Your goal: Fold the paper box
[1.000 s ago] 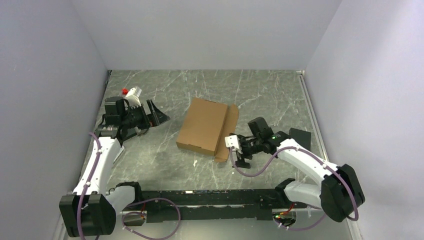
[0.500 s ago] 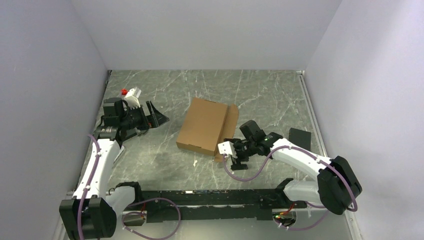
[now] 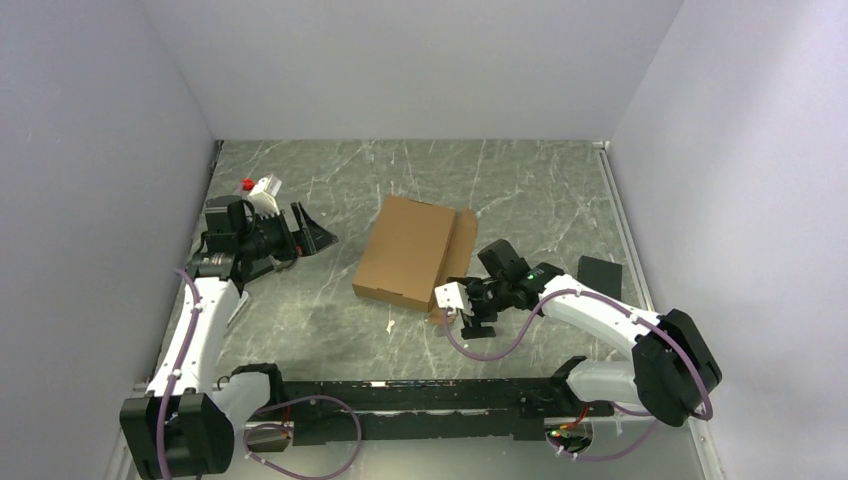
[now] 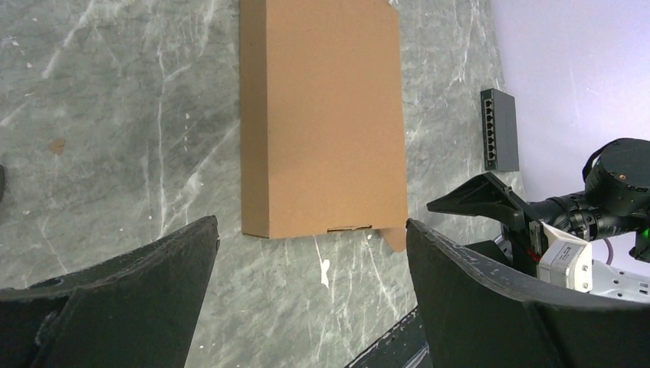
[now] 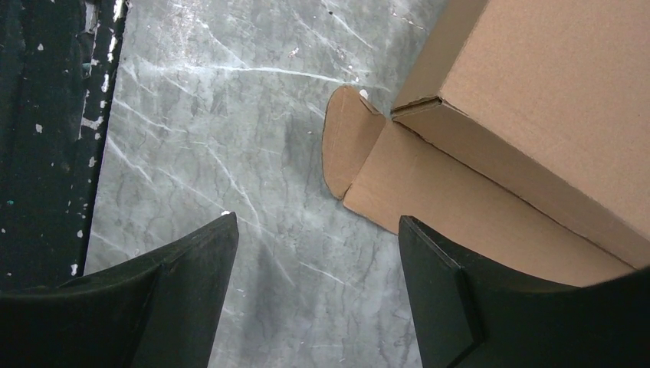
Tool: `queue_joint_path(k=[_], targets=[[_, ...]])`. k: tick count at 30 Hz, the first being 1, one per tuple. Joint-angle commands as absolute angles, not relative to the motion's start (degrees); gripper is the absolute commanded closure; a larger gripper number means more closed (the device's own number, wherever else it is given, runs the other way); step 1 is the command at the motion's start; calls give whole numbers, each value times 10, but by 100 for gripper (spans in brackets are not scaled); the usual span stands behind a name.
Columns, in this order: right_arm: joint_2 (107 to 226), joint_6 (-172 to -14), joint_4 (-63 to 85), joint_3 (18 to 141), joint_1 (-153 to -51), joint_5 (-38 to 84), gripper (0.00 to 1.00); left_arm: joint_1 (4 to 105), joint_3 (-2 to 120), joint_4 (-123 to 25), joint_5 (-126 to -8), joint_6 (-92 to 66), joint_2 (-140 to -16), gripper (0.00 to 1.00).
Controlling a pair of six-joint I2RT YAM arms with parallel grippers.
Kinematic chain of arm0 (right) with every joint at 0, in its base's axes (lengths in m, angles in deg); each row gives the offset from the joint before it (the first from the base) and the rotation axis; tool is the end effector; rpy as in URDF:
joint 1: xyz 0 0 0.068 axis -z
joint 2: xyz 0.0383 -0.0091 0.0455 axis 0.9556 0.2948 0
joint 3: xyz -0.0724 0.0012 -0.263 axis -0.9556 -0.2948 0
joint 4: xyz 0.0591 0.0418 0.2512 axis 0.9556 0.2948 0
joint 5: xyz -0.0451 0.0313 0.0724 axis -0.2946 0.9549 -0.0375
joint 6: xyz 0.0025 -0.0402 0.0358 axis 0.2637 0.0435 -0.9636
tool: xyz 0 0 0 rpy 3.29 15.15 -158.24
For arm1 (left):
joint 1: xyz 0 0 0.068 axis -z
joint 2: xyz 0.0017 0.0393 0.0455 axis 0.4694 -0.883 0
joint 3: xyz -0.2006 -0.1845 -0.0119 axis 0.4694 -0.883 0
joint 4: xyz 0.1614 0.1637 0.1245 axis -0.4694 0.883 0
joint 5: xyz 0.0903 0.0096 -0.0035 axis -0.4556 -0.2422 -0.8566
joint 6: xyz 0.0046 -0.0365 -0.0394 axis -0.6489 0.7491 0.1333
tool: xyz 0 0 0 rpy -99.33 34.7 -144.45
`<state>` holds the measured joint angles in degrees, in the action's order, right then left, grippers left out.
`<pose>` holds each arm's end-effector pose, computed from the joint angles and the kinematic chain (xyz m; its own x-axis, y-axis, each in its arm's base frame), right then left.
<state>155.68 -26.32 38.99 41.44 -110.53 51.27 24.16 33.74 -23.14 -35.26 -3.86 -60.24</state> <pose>0.1615 0.1511 0.1898 0.2732 -0.6732 -0.6871 -0.9607 -0.2270 -0.1596 0.2151 -0.0084 0.2928 -0.6964 -0.3213 -0.6417 0.2428 0.7360 -0.6320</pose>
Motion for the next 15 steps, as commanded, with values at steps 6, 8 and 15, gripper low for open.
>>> queue_joint_path(k=[6,8,15], targets=[[1575,-309,325,421,-1153,505,31,239,321,-278,-288,-4,-648,8],[1594,-348,284,421,-1182,456,36,240,326,-272,-287,2,-671,9],[1617,-416,215,422,-1219,361,48,299,288,-327,-375,86,-699,12]])
